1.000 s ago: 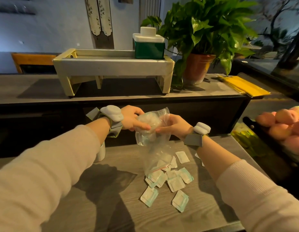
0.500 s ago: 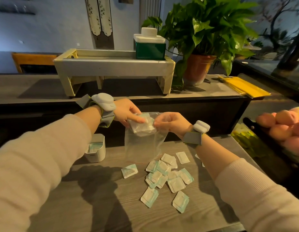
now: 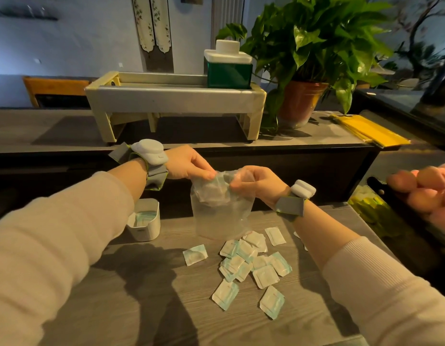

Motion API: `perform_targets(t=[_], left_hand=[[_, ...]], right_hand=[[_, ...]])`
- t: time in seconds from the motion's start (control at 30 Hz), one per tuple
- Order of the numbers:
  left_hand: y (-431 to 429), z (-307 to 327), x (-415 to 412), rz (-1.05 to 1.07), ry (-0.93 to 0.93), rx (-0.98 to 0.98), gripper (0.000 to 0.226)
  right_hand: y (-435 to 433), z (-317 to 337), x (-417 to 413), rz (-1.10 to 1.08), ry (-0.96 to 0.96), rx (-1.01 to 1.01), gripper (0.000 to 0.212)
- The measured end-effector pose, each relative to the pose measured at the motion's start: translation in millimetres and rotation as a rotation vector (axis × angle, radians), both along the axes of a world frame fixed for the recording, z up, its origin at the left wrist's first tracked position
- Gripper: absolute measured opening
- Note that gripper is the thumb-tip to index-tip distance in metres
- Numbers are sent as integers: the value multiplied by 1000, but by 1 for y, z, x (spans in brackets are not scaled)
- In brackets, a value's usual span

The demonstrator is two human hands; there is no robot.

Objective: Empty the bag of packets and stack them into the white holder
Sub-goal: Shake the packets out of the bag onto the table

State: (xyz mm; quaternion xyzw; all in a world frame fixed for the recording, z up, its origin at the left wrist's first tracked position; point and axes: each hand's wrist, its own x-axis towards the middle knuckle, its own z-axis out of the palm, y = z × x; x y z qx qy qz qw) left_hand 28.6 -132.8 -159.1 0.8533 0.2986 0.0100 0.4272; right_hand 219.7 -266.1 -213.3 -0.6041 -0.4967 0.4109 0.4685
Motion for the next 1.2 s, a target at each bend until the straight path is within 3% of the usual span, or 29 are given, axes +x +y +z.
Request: perform_targets(t=[0.23,0.47,0.57,0.67,0.83,0.97,1.07,1.2], left_hand=[[8,-3,-4,12,-65,4,12],[4,2,-7,6,-106,-20,20],[5,0,-5,110,-216,-92,18],[8,-6,-5,229,-232,13,18],[14,-37,-9,400,-264,-27,20],[15,-70,-14,440,-177,-124,23],[13,-94,-18,464,-81,-231,29],[11,-133,-19,472,-14,-219,29]], right_hand=[[4,1,-3,20,76,31,17],[7,-1,-1,29,103,13,14],[5,-7,-3,57,154,-57,13],[0,-23,-3,42,116,-183,25],[-10,-59,-3,84,95,-305,17],[-17,-80,-4,-70,190,-355,8],[-23,-91,1,-232,51,-392,20],[-28,-106,13,-347,108,-489,25]])
